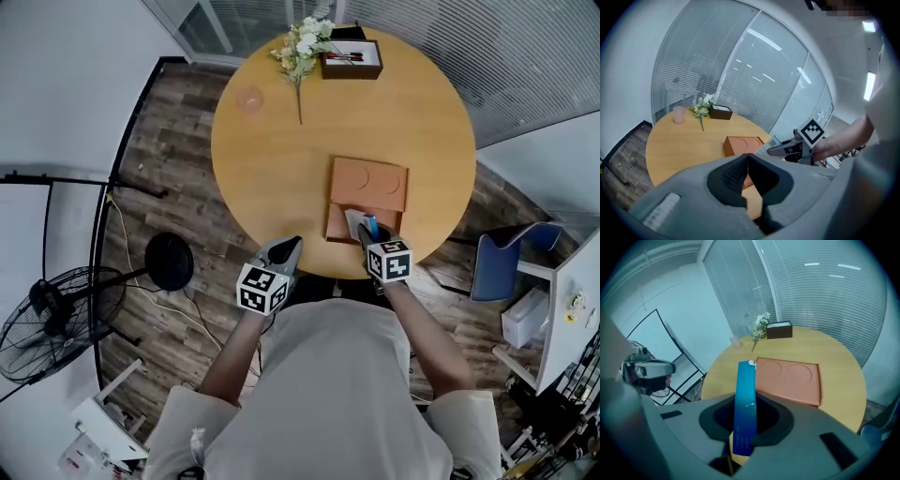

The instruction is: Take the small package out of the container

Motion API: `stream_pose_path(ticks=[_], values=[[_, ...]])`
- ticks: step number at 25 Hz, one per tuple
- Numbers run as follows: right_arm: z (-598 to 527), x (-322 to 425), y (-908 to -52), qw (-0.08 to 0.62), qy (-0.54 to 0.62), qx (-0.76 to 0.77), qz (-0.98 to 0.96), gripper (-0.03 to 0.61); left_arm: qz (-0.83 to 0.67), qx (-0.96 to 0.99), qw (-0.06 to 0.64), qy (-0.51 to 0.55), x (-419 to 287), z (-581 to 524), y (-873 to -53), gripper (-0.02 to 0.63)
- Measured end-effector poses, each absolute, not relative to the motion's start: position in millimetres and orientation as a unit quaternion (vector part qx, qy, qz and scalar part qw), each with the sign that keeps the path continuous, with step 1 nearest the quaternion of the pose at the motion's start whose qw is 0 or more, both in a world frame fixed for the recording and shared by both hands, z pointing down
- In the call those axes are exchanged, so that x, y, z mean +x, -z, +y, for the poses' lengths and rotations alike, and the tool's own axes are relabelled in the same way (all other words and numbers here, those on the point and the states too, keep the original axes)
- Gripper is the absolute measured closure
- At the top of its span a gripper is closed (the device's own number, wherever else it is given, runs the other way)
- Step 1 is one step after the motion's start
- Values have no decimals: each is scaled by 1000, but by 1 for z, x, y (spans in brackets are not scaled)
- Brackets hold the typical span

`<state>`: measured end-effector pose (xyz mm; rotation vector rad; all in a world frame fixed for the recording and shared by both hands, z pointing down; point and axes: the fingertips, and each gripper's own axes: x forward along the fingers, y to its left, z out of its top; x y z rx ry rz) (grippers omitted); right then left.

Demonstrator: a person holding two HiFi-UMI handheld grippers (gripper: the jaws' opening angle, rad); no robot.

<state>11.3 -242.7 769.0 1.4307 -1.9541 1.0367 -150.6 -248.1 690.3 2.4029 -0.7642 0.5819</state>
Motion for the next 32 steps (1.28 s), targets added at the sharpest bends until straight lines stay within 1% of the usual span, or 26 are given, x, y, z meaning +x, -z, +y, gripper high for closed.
stream_pose_path(ticks=[9, 19, 26, 32], values=[[-217, 60, -670, 200, -298, 559, -748, 520, -283, 906, 249, -192, -115, -236, -647, 595], [-143, 100, -578, 139, -223, 581, -770, 520, -318, 914, 211, -139, -86, -173, -572, 595], [-78, 118, -535, 126, -182, 585, -780, 520, -335, 919, 182, -98, -80, -111, -519, 595], [-44, 121, -493, 100, -151, 593, -785, 520, -348, 921, 154, -83, -92, -78, -486, 595]])
